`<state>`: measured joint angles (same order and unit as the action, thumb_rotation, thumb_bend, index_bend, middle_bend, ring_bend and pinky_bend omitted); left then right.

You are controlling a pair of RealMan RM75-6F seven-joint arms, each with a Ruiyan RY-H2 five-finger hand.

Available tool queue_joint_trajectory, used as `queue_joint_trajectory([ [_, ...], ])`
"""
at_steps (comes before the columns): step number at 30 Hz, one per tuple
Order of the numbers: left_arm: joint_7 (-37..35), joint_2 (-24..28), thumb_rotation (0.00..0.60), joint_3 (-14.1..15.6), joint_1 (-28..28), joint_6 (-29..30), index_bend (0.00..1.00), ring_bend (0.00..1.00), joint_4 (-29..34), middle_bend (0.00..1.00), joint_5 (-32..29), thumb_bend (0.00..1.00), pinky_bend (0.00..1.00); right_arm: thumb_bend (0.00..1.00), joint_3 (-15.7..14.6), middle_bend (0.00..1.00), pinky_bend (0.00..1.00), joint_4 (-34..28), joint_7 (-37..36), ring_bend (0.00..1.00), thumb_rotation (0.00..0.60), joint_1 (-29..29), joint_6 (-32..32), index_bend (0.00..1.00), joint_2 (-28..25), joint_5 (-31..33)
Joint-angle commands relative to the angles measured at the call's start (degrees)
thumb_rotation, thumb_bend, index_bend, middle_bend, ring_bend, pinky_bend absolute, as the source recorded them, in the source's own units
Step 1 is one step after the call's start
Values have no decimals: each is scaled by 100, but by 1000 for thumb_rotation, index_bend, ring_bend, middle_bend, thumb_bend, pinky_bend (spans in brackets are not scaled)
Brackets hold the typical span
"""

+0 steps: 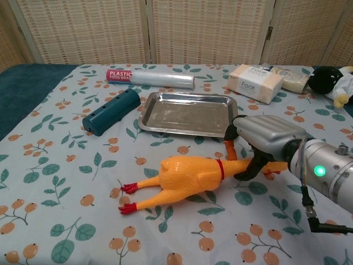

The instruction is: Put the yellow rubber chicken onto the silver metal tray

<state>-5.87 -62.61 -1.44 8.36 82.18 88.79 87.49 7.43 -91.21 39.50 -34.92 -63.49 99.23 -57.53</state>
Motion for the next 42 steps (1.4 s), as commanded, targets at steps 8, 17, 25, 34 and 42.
queue_joint_trajectory([
  [8, 1, 5, 600, 42, -25, 100, 0, 0, -7, 0, 142, 438, 54, 295, -61, 588, 1000, -82, -861, 764, 600, 22, 55, 919, -152, -716],
  [17, -369, -231, 600, 156, 46, 452, 0, 19, -289, 26, 821, 479, 128, 331, -34, 675, 1000, 114, -2250, 911, 600, 71, -50, 917, -277, -1659],
  [25, -1641, -438, 600, 473, 653, -56, 0, 0, -218, 0, 1591, 386, 173, 331, 233, 676, 1000, -84, -2608, 915, 600, 60, -64, 917, -450, -1607],
  [34, -727, -731, 600, 82, 1481, -1667, 0, 0, 586, 0, 725, 328, 86, 331, 607, 677, 1000, -408, -1834, 916, 600, -10, -218, 917, -175, -779],
  [42, 267, -1237, 600, -306, 1876, -2100, 0, 0, 816, 0, 177, 318, 56, 331, 889, 677, 1000, -486, -1438, 917, 600, -259, -45, 917, -2, -91],
])
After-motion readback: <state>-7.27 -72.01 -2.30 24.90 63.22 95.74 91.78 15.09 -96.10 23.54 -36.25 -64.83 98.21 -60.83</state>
